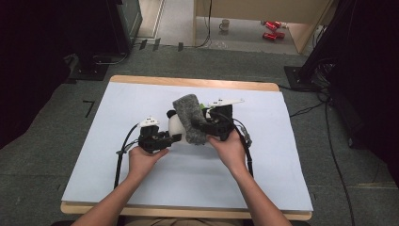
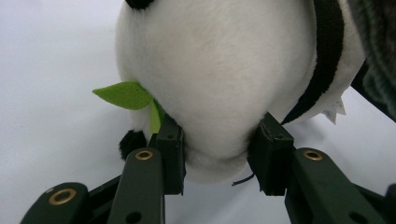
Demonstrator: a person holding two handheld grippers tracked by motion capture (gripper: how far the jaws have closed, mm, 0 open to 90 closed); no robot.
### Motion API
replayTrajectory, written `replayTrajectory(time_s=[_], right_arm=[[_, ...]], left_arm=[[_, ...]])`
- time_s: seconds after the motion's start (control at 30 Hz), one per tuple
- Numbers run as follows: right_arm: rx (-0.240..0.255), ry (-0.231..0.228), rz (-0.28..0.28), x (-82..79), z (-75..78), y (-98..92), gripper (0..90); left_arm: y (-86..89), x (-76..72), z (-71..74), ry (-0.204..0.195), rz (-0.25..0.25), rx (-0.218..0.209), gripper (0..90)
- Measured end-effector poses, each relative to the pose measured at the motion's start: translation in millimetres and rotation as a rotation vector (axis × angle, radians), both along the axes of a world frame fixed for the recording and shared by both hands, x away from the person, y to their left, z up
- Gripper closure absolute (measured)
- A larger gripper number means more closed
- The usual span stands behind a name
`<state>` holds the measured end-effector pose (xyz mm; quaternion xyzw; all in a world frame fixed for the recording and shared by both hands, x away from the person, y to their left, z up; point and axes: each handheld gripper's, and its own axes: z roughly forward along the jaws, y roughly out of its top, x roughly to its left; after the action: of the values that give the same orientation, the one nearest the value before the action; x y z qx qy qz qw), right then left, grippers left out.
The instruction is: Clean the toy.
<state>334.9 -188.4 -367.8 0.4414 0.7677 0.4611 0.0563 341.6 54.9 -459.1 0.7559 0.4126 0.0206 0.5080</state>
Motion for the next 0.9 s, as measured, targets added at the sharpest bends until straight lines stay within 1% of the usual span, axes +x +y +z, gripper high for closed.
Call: replayTrajectory(time_s=[0.1,0.2,0.27,0.33,0.4,0.43,0.5,0.57,0.67,0.8,0.9], right_arm=[[0.002,0.002,0.024,0.7,-3.0,12.7,78.0],[-0.01,0.012,0.038,2.4,-8.7,24.9,77.8],[-0.002,0.029,0.046,4.4,-13.5,30.0,77.6],[0.0,0.035,0.051,5.9,-17.6,34.0,77.4],[-0.012,0.032,0.059,7.7,-21.3,36.0,77.3],[-0.02,0.023,0.063,8.8,-23.8,36.2,77.3],[-0.036,0.002,0.077,10.4,-26.8,34.2,77.5],[-0.035,0.018,0.074,11.0,-26.4,31.4,77.5],[-0.049,0.012,0.067,11.0,-25.3,26.9,77.5],[-0.076,0.007,0.038,10.8,-23.6,16.5,77.3],[-0.09,0.01,-0.005,11.2,-22.8,1.5,77.1]], left_arm=[[-1.2,-3.4,0.7,-0.001,0.006,-0.007,60.7],[-3.0,-7.2,1.2,-0.018,0.009,0.001,60.5],[-2.5,-7.9,0.3,-0.013,0.015,0.005,60.6],[-0.4,-7.4,-1.7,0.004,0.017,0.009,60.5],[1.2,-6.6,-3.3,0.011,0.02,0.008,60.4],[1.4,-6.3,-3.8,0.011,0.019,0.008,60.3],[1.3,-6.0,-4.6,0.003,0.013,0.014,60.0],[1.2,-5.9,-5.3,-0.01,0.008,0.017,59.9],[2.2,-3.8,-5.9,-0.013,0.003,0.02,60.0],[4.7,0.7,-7.2,0.004,0.004,0.006,60.0],[7.1,5.1,-8.4,0.017,0.002,-0.012,60.0]])
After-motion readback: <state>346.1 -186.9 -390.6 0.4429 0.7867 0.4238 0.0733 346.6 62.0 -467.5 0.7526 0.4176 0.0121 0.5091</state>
